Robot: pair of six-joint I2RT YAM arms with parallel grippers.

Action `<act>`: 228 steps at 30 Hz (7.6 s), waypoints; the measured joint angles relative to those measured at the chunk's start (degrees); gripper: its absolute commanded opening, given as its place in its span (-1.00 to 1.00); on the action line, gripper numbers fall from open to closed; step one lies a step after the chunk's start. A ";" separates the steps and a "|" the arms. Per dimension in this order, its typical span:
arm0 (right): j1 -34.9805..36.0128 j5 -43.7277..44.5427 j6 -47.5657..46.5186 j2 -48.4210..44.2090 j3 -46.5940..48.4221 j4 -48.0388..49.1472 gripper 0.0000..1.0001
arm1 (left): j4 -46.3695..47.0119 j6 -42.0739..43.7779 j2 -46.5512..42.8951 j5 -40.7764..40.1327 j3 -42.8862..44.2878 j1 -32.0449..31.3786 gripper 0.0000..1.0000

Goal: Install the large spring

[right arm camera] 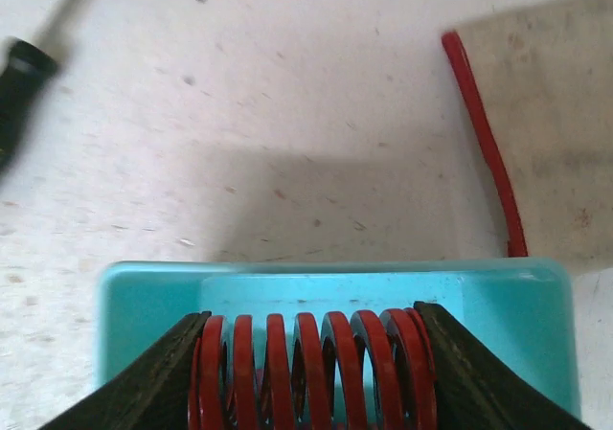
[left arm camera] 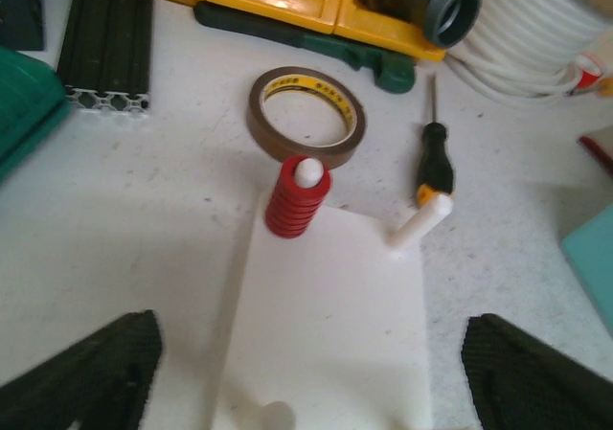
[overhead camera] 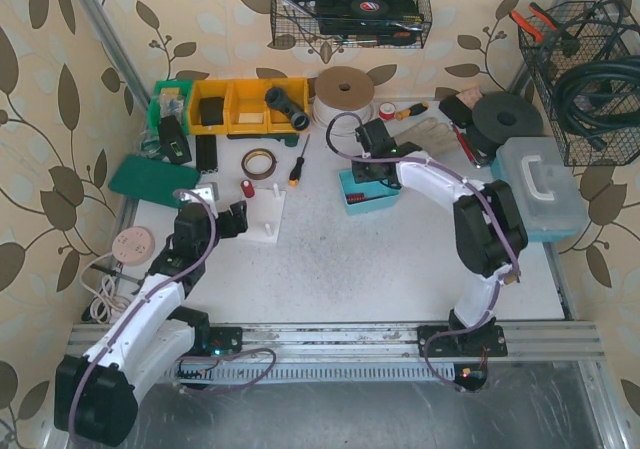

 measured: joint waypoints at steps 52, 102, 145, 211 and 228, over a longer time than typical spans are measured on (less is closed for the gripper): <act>2.14 -39.82 3.45 -24.44 -12.83 -0.20 -0.89 | 55.60 38.95 41.88 34.73 11.21 -21.73 0.11; 3.04 -37.53 8.66 -26.75 -14.93 4.22 0.60 | 55.52 39.36 40.89 35.58 10.29 -21.73 -1.00; -3.56 -10.78 2.47 -46.56 -27.96 1.81 0.95 | -35.28 -3.13 12.61 -17.86 25.79 -9.92 -1.00; -3.54 -12.96 1.20 -46.58 -27.96 2.10 0.93 | -18.32 -7.30 29.31 -14.97 15.47 -9.92 -0.07; -3.54 -14.36 3.34 -41.31 -26.97 3.04 0.87 | -23.41 -5.75 17.55 -16.11 19.91 -9.92 0.55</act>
